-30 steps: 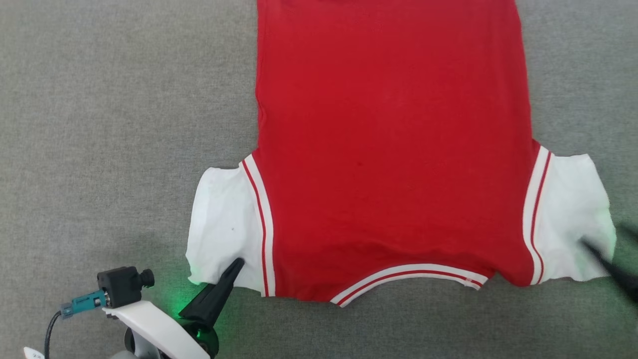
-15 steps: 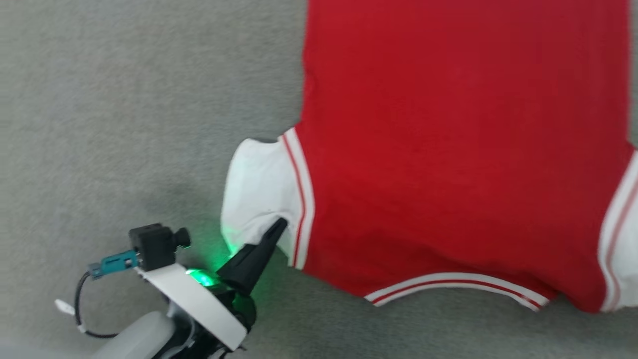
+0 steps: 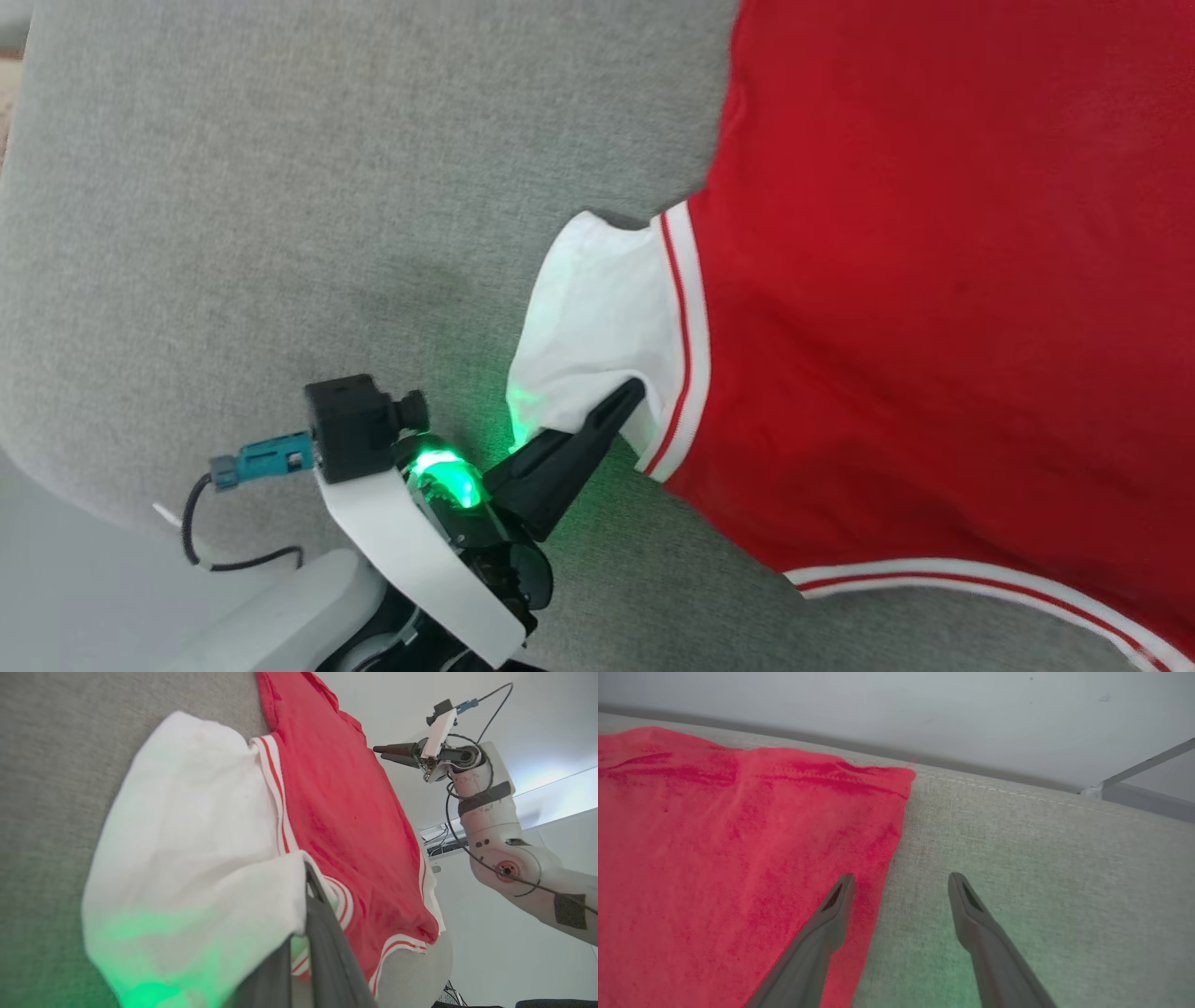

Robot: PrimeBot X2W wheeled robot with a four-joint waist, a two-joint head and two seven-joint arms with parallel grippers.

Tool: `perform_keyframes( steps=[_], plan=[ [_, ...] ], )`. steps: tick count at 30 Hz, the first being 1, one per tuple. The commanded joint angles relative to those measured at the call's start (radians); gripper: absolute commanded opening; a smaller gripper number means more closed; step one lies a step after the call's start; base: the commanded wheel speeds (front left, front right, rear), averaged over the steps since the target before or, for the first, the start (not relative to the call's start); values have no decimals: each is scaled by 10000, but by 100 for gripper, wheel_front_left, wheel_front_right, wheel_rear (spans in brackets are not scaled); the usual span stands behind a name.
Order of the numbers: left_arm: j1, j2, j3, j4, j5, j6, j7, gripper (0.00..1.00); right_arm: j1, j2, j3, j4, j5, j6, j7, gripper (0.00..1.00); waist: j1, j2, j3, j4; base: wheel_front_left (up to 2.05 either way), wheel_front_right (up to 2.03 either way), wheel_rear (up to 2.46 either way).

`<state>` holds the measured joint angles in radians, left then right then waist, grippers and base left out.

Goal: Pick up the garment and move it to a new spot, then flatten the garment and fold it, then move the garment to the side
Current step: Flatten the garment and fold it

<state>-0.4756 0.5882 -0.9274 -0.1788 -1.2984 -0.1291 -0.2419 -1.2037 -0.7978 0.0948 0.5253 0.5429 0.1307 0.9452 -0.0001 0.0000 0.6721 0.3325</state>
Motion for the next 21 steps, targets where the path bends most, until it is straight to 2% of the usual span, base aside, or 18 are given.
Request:
perform_keyframes(
  steps=[1, 6, 9, 11, 21],
  plan=[
    [-182, -52, -81, -68, 62, -22, -1, 0, -318, 121, 74, 255, -178, 0, 220, 100, 1, 0, 422, 372, 0, 0, 0],
    [-463, 27, -345, -207, 111, -20, -52, 0, -1124, 615, 222, 1440, -527, 1, 1484, 100, 1, 0, 626, 514, 0, 0, 0],
    [-567, 66, -426, -208, 104, -20, -76, 0, -1223, 883, 490, 1721, -639, 3, 2061, 100, 1, 0, 673, 512, 0, 0, 0],
    [-631, 70, -462, -209, 108, -20, -103, 0, -1292, 924, 621, 1753, -631, 4, 2155, 0, 1, 0, 684, 494, 0, 0, 0],
    [-597, 282, -338, -92, 78, -20, -202, 0, -1210, 638, 571, 1530, -43, 0, 1143, 0, 1, 0, 215, 91, 0, 0, 0]
  ],
)
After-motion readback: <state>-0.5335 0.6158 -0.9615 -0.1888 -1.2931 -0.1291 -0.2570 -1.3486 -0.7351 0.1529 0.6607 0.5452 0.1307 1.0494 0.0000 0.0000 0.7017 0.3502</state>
